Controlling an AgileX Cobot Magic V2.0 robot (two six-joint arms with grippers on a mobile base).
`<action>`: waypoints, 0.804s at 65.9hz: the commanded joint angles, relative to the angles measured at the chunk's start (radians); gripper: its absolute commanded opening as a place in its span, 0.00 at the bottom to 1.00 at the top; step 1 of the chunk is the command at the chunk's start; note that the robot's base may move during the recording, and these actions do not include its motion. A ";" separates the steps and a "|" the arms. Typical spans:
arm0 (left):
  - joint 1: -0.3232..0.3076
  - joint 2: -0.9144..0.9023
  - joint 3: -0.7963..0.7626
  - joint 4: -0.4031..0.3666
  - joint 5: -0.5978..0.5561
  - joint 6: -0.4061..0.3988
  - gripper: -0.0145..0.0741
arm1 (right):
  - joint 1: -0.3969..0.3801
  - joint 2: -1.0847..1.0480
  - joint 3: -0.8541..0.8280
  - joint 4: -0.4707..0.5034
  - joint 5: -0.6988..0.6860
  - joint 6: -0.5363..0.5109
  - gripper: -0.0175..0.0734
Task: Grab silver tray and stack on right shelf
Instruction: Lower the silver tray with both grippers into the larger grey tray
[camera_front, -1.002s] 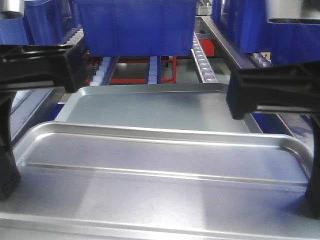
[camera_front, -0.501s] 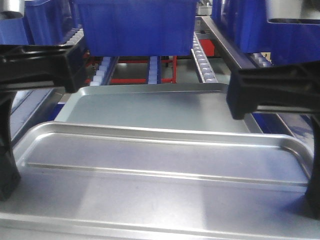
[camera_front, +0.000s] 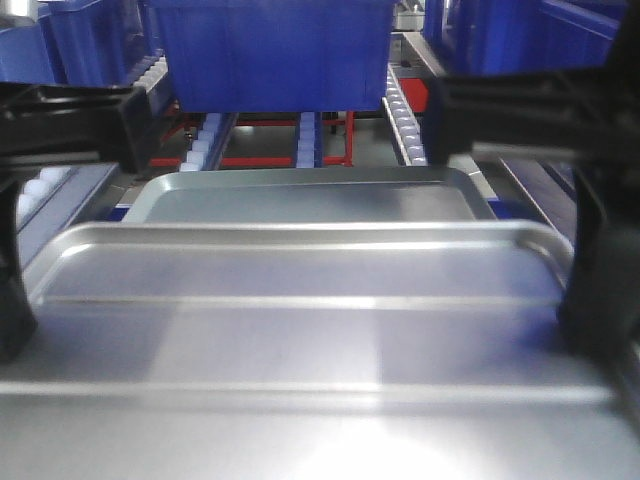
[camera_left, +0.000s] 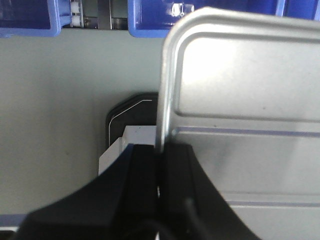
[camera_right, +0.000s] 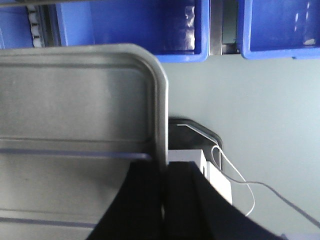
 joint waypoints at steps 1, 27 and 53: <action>0.038 -0.030 -0.024 0.062 0.008 0.009 0.05 | -0.035 -0.021 -0.051 -0.099 0.017 -0.008 0.25; 0.292 -0.013 -0.045 0.067 -0.294 0.182 0.05 | -0.334 0.044 -0.133 -0.070 -0.176 -0.255 0.25; 0.426 0.225 -0.166 0.069 -0.473 0.304 0.05 | -0.446 0.282 -0.251 -0.040 -0.396 -0.358 0.25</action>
